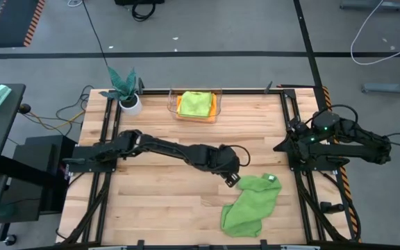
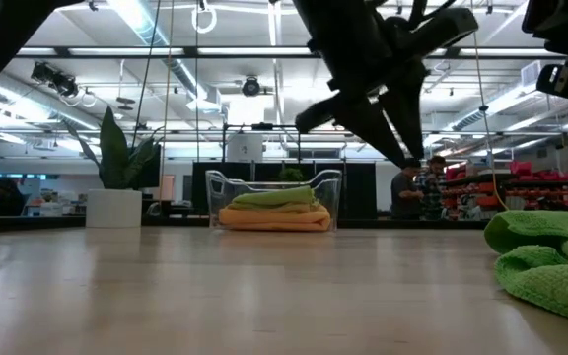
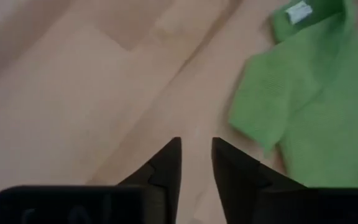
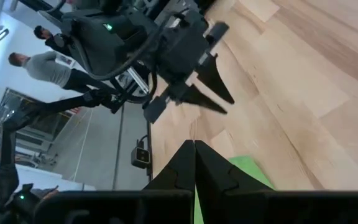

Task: Fold microfiber towels
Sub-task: Fold the green towel

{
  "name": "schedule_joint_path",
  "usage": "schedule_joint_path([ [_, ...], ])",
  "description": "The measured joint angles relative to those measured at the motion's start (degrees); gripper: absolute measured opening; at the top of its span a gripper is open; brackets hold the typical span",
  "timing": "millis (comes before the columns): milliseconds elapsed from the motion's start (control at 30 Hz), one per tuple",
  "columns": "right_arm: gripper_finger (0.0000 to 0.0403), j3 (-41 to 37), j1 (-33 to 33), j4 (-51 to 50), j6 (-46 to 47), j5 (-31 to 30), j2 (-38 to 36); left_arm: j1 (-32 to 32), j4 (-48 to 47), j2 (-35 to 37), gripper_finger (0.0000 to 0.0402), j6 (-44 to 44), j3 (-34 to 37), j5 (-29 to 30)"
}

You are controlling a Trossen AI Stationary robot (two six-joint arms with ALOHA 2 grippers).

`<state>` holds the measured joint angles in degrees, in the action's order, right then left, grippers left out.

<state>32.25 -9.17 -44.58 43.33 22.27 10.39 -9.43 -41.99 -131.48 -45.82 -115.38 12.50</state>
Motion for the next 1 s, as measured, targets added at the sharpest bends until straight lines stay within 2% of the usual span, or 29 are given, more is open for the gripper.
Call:
schedule_joint_path([
  [133,0.0009,0.00,0.00,0.00,0.00,-0.01,0.04,-0.09,9.93,-0.04,0.0117,-0.92,2.71,-7.16],
  [333,0.0009,0.00,0.00,-0.08,0.60,0.01,0.04,-0.35,20.20,-0.06,0.0135,-9.81,7.45,-14.29],
  [767,0.0009,0.00,0.00,-2.99,0.57,0.01,0.04,-1.82,23.37,-2.12,0.0153,-20.78,9.03,-14.83],
  [1000,0.0009,0.00,0.00,-2.99,0.55,0.01,0.04,-1.75,24.78,-3.87,0.0152,-23.02,8.99,-14.67],
])
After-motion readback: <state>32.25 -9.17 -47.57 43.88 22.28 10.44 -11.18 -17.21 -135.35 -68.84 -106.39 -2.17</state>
